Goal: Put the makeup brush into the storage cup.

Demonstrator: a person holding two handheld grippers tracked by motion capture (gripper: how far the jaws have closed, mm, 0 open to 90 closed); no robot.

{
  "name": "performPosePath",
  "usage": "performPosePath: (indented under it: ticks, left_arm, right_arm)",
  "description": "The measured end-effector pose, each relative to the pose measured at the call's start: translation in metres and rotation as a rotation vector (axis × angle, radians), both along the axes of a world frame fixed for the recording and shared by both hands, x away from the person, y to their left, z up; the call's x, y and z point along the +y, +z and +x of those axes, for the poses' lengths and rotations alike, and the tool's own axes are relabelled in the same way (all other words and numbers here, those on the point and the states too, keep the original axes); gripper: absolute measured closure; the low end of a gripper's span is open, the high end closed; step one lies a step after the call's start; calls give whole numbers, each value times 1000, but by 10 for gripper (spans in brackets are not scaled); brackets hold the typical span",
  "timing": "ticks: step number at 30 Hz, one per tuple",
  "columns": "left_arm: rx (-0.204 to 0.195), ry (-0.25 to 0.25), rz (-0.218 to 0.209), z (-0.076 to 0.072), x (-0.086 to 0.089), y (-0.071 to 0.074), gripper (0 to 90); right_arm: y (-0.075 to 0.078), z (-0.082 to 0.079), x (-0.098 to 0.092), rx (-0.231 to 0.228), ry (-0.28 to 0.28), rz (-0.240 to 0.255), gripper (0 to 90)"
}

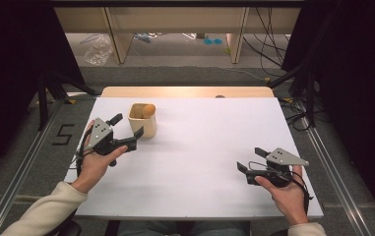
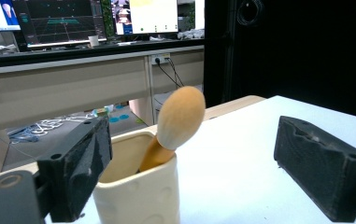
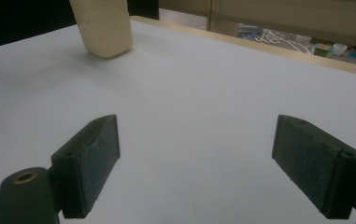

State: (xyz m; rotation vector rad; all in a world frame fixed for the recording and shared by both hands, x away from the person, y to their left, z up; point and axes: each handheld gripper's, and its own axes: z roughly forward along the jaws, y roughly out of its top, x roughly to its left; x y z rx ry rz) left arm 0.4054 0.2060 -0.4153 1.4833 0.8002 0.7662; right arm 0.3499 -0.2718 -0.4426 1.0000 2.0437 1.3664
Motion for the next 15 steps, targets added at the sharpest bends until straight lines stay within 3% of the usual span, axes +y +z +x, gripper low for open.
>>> performPosePath:
  ticks: [7, 9, 11, 13, 15]
  left_arm:
    - [-2, 0, -13, -8, 3, -2, 113]
    - [-6, 0, 9, -10, 6, -2, 114]
    - [-2, 3, -7, -13, 6, -4, 115]
    - [-5, 6, 14, -15, 9, -5, 116]
    - [4, 7, 5, -18, 9, -7, 116]
  right_arm:
    - [0, 0, 0, -6, 4, 8, 161]
    - [0, 0, 0, -6, 4, 11, 161]
    - [0, 1, 0, -7, 4, 10, 162]
    - [0, 0, 0, -3, -2, -2, 161]
    - [0, 1, 0, -7, 2, 7, 161]
